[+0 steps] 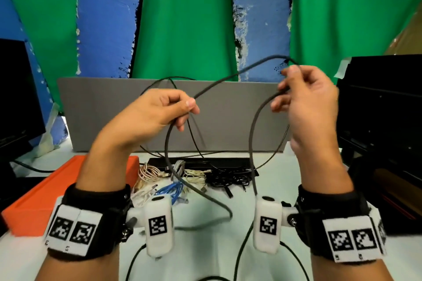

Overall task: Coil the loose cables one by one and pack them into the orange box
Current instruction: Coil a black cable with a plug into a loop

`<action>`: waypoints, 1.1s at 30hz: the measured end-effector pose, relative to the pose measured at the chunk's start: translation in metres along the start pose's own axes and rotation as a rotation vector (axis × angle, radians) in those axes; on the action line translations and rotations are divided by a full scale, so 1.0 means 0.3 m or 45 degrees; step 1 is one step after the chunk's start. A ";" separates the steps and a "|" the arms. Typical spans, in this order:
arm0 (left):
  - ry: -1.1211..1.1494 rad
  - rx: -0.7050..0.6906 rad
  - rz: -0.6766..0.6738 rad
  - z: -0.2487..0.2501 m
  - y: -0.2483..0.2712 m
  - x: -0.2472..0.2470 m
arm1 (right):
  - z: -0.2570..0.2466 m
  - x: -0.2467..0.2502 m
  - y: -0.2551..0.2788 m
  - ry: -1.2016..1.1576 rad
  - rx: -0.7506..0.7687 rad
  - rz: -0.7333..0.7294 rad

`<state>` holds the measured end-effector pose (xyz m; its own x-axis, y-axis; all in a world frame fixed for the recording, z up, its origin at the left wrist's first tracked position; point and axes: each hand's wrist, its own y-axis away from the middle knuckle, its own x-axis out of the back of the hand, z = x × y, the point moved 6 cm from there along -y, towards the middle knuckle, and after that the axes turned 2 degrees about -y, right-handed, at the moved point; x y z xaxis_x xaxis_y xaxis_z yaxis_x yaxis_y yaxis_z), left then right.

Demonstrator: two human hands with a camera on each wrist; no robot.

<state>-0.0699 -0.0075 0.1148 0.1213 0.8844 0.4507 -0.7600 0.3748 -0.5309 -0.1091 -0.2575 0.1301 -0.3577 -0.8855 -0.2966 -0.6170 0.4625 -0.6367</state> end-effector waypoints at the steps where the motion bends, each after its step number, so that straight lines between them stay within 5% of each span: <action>1: 0.002 0.036 -0.006 -0.018 -0.004 -0.002 | 0.005 0.029 -0.014 0.096 0.058 0.104; 3: 0.073 0.084 0.048 -0.033 -0.013 -0.011 | 0.001 0.052 -0.025 0.447 0.172 0.160; 6: 0.086 0.037 0.153 -0.005 -0.023 -0.051 | -0.017 -0.004 0.016 0.948 0.264 -0.033; 9: 0.055 -0.099 0.213 0.050 -0.025 -0.088 | -0.060 -0.130 0.111 0.918 0.470 -0.334; 13: 0.035 -0.239 0.324 0.106 -0.009 -0.065 | -0.022 -0.223 0.167 0.719 0.452 -0.732; 20: 0.108 -0.006 0.290 -0.014 0.038 0.141 | -0.018 0.072 -0.056 0.781 0.395 0.015; 23: 0.214 0.001 0.269 -0.029 0.027 0.125 | 0.025 0.143 -0.090 0.937 0.240 0.108; 27: 0.240 -0.031 0.271 -0.001 -0.010 0.026 | 0.010 -0.024 0.001 1.187 0.358 -0.153; 31: 0.235 -0.117 0.177 0.031 -0.027 -0.067 | -0.014 -0.220 0.154 0.814 0.442 -0.690; 33: 0.182 -0.101 0.148 0.028 -0.026 -0.066 | -0.002 -0.244 0.168 0.735 0.410 -0.775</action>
<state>-0.0716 -0.0302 0.1159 0.1291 0.9514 0.2795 -0.7223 0.2834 -0.6308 -0.1145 -0.1692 0.1202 -0.3832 -0.7728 0.5060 -0.6195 -0.1913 -0.7613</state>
